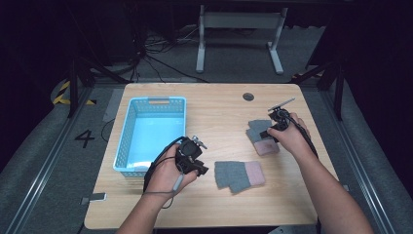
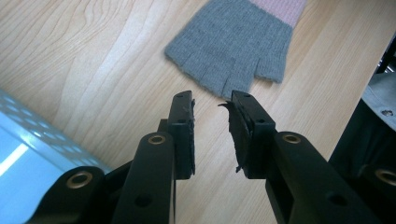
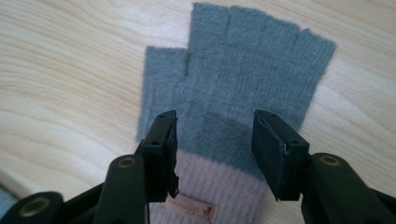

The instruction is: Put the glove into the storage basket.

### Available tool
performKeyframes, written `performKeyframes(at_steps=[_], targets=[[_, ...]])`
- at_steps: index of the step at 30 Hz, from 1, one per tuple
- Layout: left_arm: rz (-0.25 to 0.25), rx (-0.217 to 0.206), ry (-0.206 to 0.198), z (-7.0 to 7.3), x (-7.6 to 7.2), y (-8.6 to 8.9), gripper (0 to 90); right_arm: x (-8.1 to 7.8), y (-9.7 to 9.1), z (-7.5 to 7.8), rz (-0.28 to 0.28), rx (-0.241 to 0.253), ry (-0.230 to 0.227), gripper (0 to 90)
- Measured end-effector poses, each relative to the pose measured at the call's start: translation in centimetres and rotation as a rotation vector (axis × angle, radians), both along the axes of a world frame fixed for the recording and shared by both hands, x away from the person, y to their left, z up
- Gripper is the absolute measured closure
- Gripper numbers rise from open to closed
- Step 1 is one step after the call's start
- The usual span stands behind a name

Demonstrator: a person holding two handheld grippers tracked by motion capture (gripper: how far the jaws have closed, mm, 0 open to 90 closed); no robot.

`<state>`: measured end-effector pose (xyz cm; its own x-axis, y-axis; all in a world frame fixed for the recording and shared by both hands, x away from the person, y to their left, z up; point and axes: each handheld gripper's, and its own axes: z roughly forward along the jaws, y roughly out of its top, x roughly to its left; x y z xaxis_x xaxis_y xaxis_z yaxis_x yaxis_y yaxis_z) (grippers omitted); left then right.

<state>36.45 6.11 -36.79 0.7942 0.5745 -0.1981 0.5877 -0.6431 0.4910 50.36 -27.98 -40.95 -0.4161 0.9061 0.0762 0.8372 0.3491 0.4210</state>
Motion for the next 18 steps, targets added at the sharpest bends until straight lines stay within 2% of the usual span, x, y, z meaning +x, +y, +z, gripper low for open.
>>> performKeyframes(at_steps=[8,18], targets=[[0.004,0.004,0.000,-0.1,-0.2,0.2,69.5,0.5,0.2,-1.3,-0.020,-0.011,0.014,48.3],[-0.002,0.004,0.000,-0.1,-0.1,0.1,69.5,0.5,0.9,-1.8,-0.051,-0.049,0.002,50.5]])
